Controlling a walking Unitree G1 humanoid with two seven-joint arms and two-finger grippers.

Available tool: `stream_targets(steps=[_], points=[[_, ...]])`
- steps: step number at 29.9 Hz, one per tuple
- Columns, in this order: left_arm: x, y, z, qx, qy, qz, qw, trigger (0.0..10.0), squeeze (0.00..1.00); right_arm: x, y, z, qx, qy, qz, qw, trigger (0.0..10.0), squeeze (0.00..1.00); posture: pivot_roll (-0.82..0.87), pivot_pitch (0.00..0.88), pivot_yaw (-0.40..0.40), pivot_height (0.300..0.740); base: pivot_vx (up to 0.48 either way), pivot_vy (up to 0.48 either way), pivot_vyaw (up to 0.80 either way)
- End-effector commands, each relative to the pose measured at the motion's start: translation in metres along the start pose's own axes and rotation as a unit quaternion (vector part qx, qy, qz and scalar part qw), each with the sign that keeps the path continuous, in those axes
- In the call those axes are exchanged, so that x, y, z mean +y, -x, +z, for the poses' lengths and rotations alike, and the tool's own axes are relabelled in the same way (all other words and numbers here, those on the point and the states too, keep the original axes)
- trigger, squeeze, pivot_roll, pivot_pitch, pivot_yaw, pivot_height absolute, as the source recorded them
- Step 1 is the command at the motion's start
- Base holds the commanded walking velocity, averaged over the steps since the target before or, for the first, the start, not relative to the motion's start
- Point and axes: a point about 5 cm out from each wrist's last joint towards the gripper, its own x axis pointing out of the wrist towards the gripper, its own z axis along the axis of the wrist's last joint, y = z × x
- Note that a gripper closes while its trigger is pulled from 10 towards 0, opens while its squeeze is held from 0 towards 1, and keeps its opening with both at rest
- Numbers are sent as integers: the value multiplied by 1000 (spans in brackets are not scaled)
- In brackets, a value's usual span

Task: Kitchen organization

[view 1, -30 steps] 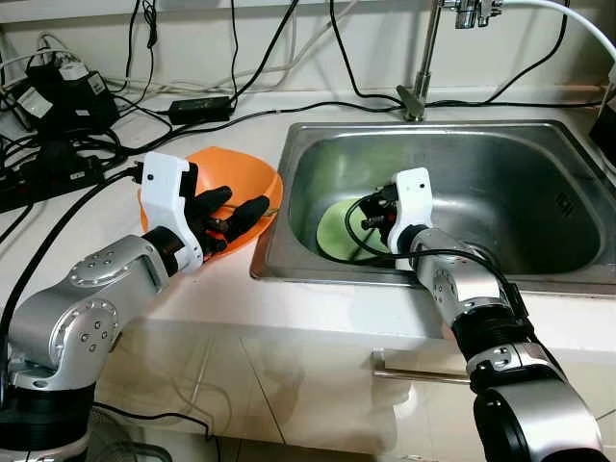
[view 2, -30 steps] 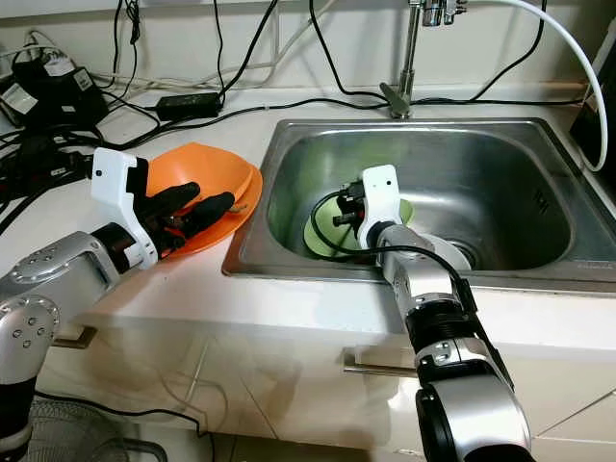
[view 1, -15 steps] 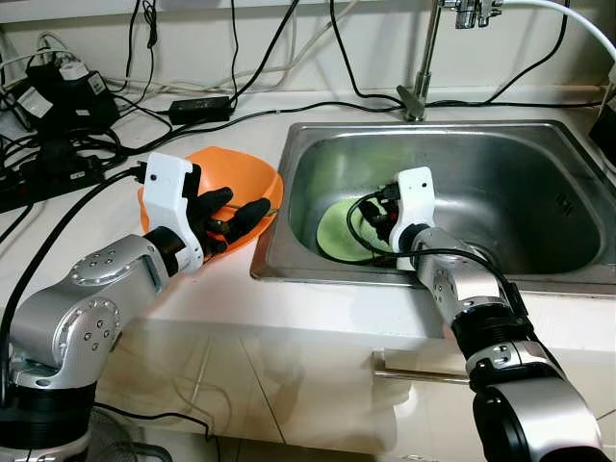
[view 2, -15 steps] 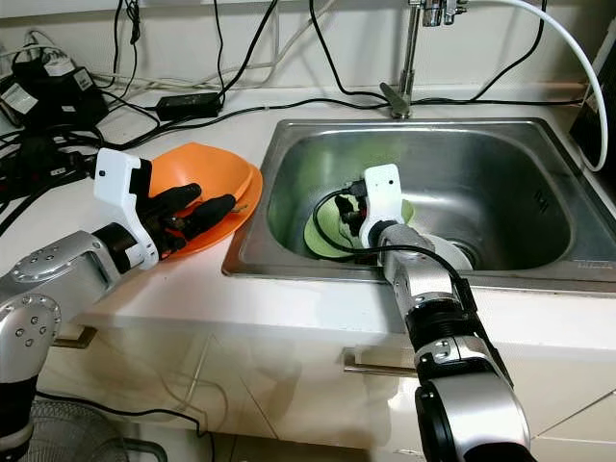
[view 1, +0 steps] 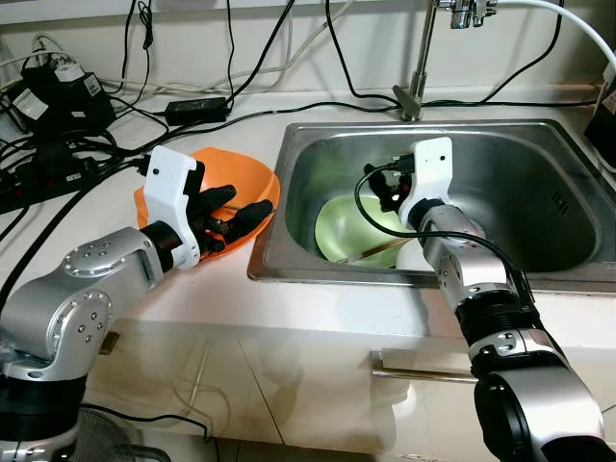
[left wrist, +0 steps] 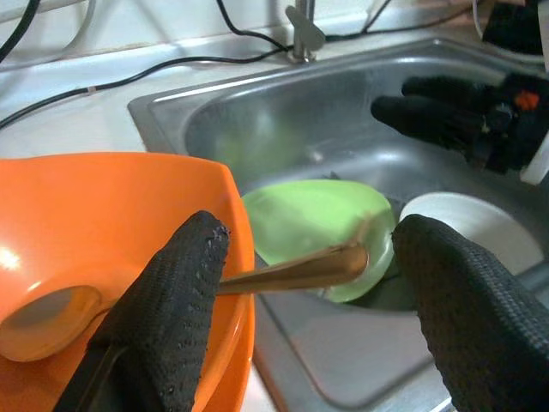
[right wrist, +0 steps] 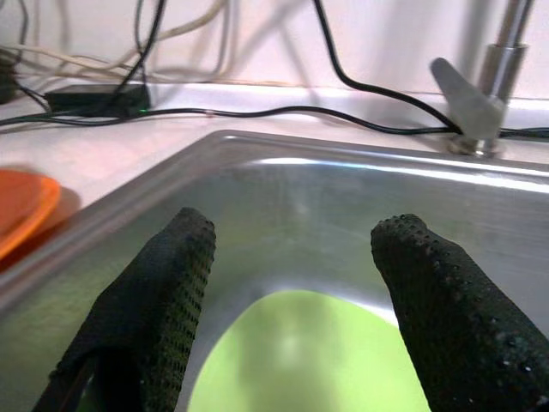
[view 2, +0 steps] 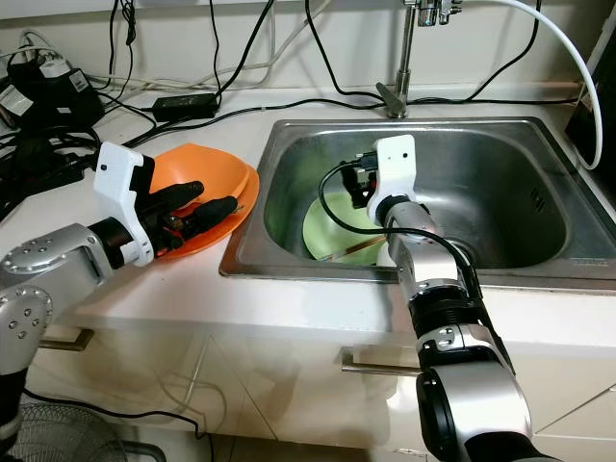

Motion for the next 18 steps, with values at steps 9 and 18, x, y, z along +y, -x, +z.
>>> stream_targets(steps=[9, 18], points=[[-5, 2, -3, 43, -115, -35, 992, 10000, 0, 18, -2, 26, -46, -15, 76, 996, 10000, 0, 0, 0, 112, 740, 0, 0, 0], [10, -8, -19, 60, -224, -16, 973, 10000, 0, 26, 2, 36, -58, -11, 114, 992, 10000, 0, -7, 0, 113, 740, 0, 0, 0]])
